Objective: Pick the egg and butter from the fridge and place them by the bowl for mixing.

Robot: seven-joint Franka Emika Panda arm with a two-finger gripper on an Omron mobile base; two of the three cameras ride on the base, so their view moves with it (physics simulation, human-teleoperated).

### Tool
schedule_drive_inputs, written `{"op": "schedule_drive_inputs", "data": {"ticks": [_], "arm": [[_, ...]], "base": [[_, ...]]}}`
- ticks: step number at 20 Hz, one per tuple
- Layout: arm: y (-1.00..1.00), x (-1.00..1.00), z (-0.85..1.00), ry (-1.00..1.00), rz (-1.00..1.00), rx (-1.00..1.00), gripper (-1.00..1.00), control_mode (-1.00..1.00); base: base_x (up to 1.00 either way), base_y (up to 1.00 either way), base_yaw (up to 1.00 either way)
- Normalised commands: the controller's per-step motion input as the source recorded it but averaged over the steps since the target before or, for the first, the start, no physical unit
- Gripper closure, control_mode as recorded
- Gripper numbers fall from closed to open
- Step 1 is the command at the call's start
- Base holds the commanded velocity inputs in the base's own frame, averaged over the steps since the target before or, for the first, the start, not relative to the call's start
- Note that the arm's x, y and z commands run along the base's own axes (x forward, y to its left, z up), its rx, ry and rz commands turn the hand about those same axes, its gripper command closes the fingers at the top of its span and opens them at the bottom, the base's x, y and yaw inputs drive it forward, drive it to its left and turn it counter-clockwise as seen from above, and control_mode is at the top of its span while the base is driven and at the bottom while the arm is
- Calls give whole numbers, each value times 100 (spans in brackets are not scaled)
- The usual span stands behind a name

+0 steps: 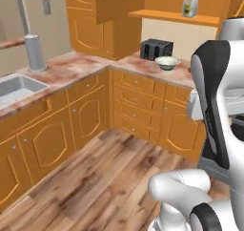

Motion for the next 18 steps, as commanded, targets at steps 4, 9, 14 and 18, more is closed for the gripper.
{"op": "schedule_drive_inputs", "data": {"ticks": [4,9,14,18], "arm": [[0,0,0,0,0,0,100,100],[0,0,0,0,0,0,100,100],[0,0,0,0,0,0,100,100],[0,0,0,0,0,0,100,100]], "base": [[34,48,-84],[37,51,-83],[64,77,-71],[93,100,-42]]}}
